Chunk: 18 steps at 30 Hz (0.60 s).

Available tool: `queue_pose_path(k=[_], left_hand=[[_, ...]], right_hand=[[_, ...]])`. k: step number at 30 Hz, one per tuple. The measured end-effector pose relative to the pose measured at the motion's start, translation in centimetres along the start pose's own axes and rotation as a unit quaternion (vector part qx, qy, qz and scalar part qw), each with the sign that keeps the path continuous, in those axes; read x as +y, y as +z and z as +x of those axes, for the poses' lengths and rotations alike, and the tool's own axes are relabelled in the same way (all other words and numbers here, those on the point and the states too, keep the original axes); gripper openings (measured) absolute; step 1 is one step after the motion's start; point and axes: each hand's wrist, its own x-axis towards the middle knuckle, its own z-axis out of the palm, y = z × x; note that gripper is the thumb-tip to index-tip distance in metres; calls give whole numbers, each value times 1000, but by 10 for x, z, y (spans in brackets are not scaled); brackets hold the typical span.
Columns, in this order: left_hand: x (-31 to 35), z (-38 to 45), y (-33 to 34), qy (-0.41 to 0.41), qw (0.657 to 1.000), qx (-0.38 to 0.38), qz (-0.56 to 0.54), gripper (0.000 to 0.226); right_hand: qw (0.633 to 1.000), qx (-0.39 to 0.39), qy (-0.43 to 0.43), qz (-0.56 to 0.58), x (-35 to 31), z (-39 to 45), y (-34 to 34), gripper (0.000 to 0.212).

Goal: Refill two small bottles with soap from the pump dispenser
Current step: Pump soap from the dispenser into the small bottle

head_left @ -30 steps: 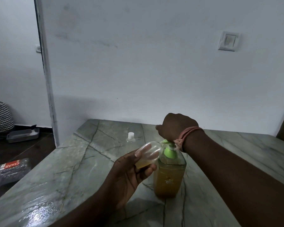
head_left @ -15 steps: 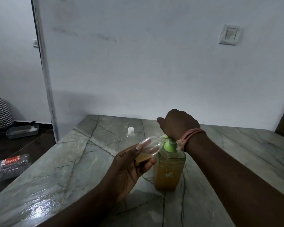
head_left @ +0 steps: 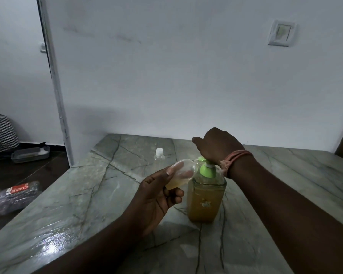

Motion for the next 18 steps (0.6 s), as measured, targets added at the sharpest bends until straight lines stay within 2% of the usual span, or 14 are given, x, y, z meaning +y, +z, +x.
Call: queue_pose_path(k=[4, 8, 13, 18], left_hand=[[0, 0, 1, -1, 1000, -4, 4, 40], [0, 0, -1, 6, 1000, -17, -3, 65], [1, 1, -1, 3, 1000, -11, -14, 60], [1, -1, -1, 2, 1000, -14, -5, 67]], right_hand=[[999, 1, -10, -31, -2, -2, -4, 38], [996, 8, -45, -72, -9, 0, -9, 38], [1000, -20, -10, -19, -3, 2, 0, 37], [998, 0, -19, -55, -5, -2, -5, 37]])
